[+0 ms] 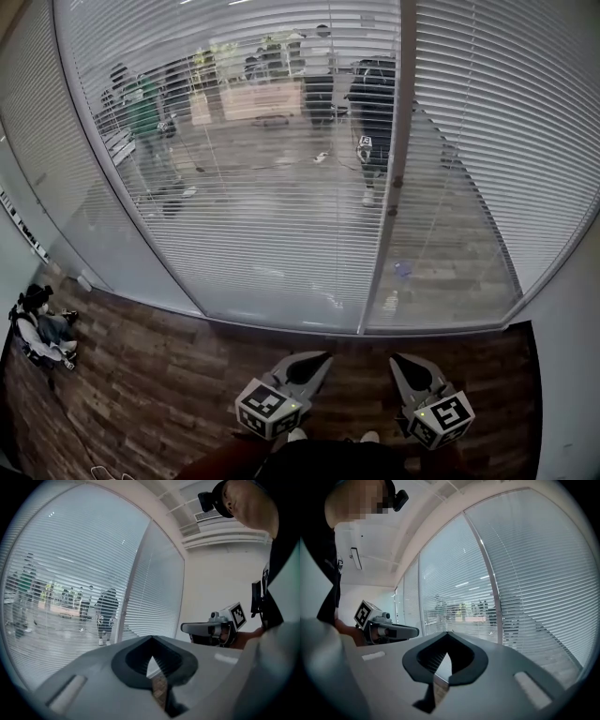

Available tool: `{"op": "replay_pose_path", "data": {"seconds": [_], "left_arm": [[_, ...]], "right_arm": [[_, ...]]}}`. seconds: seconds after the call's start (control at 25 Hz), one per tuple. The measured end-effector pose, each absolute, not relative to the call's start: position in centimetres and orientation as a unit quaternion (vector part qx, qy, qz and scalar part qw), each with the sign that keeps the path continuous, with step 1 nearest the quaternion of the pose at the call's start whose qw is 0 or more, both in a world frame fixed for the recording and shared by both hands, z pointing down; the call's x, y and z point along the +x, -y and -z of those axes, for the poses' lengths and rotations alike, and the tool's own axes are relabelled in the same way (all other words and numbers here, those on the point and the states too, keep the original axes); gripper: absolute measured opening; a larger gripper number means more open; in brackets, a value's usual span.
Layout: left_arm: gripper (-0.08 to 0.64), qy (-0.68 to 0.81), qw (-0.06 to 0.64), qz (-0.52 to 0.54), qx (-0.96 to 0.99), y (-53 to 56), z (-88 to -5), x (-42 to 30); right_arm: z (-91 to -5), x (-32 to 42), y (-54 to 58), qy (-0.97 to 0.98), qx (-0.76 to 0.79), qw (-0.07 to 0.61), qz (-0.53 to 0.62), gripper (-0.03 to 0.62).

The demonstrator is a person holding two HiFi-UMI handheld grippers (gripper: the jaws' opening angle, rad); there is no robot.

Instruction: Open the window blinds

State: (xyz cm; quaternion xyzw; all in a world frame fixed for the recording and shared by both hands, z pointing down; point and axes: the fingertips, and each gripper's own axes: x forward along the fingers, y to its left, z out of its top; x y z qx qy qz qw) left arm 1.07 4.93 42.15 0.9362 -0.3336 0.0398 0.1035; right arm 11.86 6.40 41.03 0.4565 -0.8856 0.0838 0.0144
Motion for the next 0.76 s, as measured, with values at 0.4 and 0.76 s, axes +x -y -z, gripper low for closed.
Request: {"op": "replay_pose_path", "data": {"seconds": [0.4,0.76], "left_arm": [[0.002,0.339,0.100,-0.040,0.935,-4.6,-42.6,0.6],[0.002,0.333,0.095,-0.042,0.937,-5.7,-42.5,0.8]], "right_arm": [[-41.3,11.2,-5.8,0.888,0.451,0.019,-0.086,0.025],[-41.1,11.2,-6.8,0.893,0.441,0.031,-0.082,0.025]]}}
